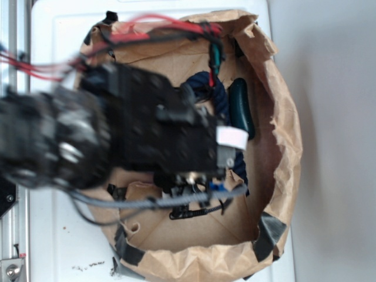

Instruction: Grab the white paper.

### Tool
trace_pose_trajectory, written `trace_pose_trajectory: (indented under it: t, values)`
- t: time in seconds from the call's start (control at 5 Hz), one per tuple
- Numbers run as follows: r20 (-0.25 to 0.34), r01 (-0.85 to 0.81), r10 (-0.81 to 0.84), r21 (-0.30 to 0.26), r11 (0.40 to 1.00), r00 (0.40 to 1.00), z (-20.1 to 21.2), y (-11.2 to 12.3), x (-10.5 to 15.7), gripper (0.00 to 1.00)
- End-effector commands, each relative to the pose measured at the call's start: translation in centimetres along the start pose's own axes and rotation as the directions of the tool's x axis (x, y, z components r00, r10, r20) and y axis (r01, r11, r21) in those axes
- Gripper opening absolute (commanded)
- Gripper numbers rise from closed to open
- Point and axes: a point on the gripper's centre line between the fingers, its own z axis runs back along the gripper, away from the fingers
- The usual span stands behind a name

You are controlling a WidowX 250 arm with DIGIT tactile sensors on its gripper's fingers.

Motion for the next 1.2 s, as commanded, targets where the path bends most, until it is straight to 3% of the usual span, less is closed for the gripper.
trace_pose_trajectory:
  t: [0.0, 0.2, 0.6, 0.8, 1.0]
  values:
    - [0.02, 0.047, -0.05, 0.12, 0.992, 0.999, -2.0, -1.5, -0.1, 1.0]
    - [0.041, -0.003, -0.002, 0.115, 0.993, 0.999, -1.8, -1.1, 0.1, 0.0]
    - [0.087, -0.011, 0.005, 0.062, 0.998, 0.996, 0.7, -0.1, 0.6, 0.0]
    - [0.097, -0.021, 0.021, 0.004, 1.0, 0.995, 3.8, 0.6, 1.0, 0.0]
    - [0.072, -0.047, 0.052, -0.076, 0.996, 0.996, 7.8, 1.9, 1.4, 0.0]
